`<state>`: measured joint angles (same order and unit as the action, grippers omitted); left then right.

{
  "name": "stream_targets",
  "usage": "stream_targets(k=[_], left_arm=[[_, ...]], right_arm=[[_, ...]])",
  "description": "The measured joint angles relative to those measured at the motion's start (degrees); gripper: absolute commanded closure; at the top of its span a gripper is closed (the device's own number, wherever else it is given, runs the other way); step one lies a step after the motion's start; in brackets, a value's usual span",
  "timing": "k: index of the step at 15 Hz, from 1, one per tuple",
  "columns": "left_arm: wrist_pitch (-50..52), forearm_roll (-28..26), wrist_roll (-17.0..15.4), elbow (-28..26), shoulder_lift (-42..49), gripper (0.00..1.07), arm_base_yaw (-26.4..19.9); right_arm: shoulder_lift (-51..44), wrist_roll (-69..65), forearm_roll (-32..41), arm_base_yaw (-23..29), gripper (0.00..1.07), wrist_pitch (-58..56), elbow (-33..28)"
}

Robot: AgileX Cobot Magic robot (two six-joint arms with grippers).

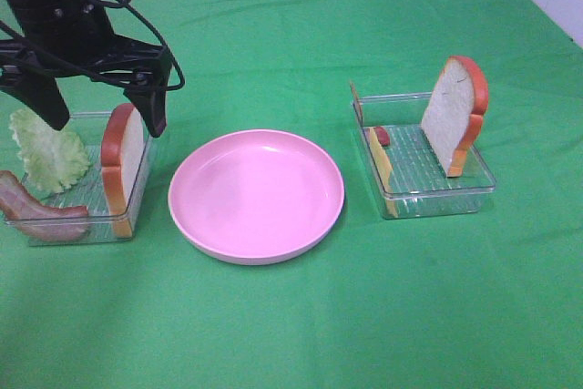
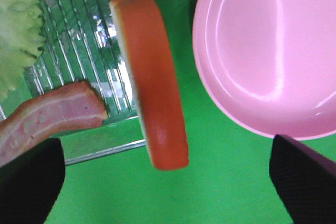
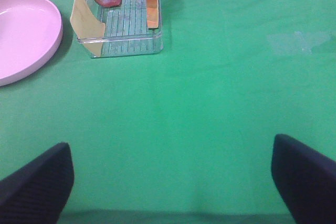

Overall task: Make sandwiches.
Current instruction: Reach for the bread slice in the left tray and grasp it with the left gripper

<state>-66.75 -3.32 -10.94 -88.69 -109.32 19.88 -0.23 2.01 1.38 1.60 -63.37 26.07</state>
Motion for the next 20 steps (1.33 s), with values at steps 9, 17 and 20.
stream_targets(k=[9, 17, 20], left_arm=[[3.50, 3.32, -0.06, 0.06, -4.93, 0.09, 0.17], [2.92, 3.90, 0.69, 0.06, -7.68, 0.28, 0.17], [2.92, 3.95, 1.03, 0.06, -7.68, 0.75, 0.17]], right_arm=[[0.00, 0.00, 0.00, 0.00, 0.09, 0.00, 0.00], [0.00, 0.00, 0.00, 0.00, 0.09, 0.00, 0.00], [0.00, 0.00, 0.00, 0.00, 0.09, 0.00, 0.00]])
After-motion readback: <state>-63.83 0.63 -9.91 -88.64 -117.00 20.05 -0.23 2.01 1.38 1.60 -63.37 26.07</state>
